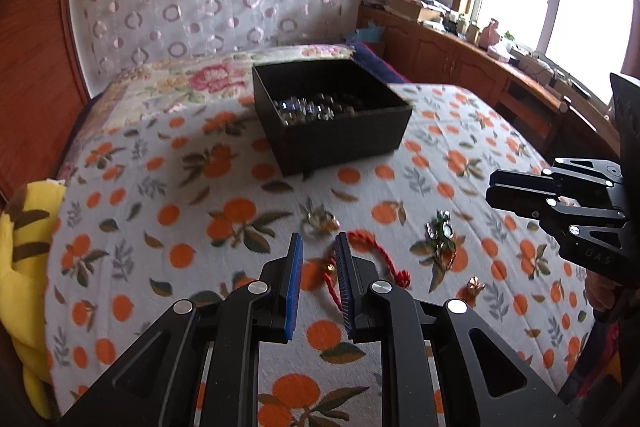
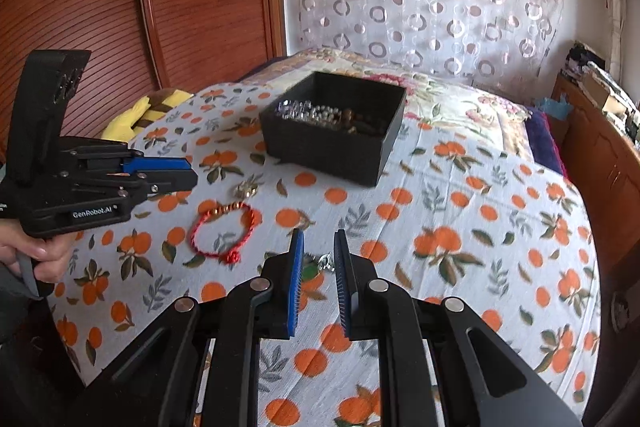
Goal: Organize jewelry
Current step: 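Grasp the red string bracelet with the left tool while the right tool grasps the green gem pendant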
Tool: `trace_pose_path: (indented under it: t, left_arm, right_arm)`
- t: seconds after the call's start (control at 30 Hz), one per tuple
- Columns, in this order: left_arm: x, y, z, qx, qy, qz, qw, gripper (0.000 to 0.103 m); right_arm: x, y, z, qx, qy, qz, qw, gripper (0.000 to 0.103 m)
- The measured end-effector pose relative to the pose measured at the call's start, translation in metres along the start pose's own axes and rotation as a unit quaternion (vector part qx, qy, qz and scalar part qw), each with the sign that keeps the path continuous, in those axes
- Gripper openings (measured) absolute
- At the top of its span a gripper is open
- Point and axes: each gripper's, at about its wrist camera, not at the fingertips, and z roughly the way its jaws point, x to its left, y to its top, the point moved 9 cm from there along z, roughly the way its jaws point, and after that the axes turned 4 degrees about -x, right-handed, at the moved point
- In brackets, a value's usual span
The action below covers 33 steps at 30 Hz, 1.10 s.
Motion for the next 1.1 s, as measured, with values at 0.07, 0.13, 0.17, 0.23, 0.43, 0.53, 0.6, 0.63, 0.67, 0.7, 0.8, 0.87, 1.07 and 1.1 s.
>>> trace_pose_path:
  t: [0.07,0.13,0.17,0.23,0.43,0.53,0.6,0.63,0.67,0.7,0.8,0.87,1.07,1.1]
  left_arm:
    - [-0.001,-0.003,0.005,0.008,0.001,0.003,1.0,0.016]
    - [-0.003,-0.005,0.009,0.015,-0.003,0.005,0.9999,0.017]
    - [-0.003,-0.005,0.011,0.017,-0.003,0.006,0.9998,0.017]
    - [-0.006,-0.005,0.015,0.021,-0.006,0.008,0.9997,0.017]
    - [-0.008,-0.009,0.031,0.04,-0.015,0.007,0.9991,0.023]
    - [-0.007,-0.009,0.035,0.045,-0.017,0.006,0.9988,0.023]
    - [-0.007,-0.01,0.038,0.048,-0.019,0.007,0.9986,0.023]
    - [-0.007,-0.01,0.039,0.047,-0.02,0.008,0.9987,0.024]
    - [-0.007,-0.009,0.039,0.046,-0.022,0.007,0.9987,0.024]
    - [-0.007,-0.009,0.039,0.045,-0.022,0.006,0.9987,0.023]
    - [-0.008,-0.011,0.04,0.04,-0.016,0.016,0.999,0.02]
    - [-0.009,-0.012,0.04,0.039,-0.013,0.022,0.9989,0.006]
    - [0.0,-0.013,0.027,0.023,-0.009,0.0,0.9997,0.006]
    - [0.003,-0.012,0.023,0.018,-0.011,-0.006,0.9998,0.006]
  right_arm:
    - [0.001,-0.007,0.006,0.008,0.003,0.004,1.0,0.017]
    - [0.003,-0.013,0.01,0.014,0.004,0.005,1.0,0.017]
    - [0.004,-0.016,0.013,0.018,0.005,0.007,1.0,0.017]
    - [0.004,-0.021,0.015,0.022,0.008,0.01,1.0,0.017]
    - [0.005,-0.028,0.017,0.032,0.013,0.013,0.999,0.017]
    - [0.006,-0.029,0.018,0.033,0.014,0.013,0.999,0.017]
    - [0.008,-0.03,0.018,0.035,0.017,0.014,0.999,0.017]
    - [0.008,-0.031,0.019,0.036,0.018,0.014,0.999,0.017]
    - [0.009,-0.031,0.019,0.038,0.018,0.013,0.999,0.017]
    - [0.009,-0.031,0.02,0.039,0.019,0.012,0.999,0.017]
    - [0.01,-0.032,0.022,0.042,0.02,0.011,0.999,0.017]
    - [0.011,-0.033,0.024,0.045,0.021,0.01,0.999,0.017]
    - [0.009,-0.034,0.031,0.05,0.023,0.017,0.998,0.017]
    - [0.008,-0.033,0.032,0.051,0.025,0.023,0.998,0.017]
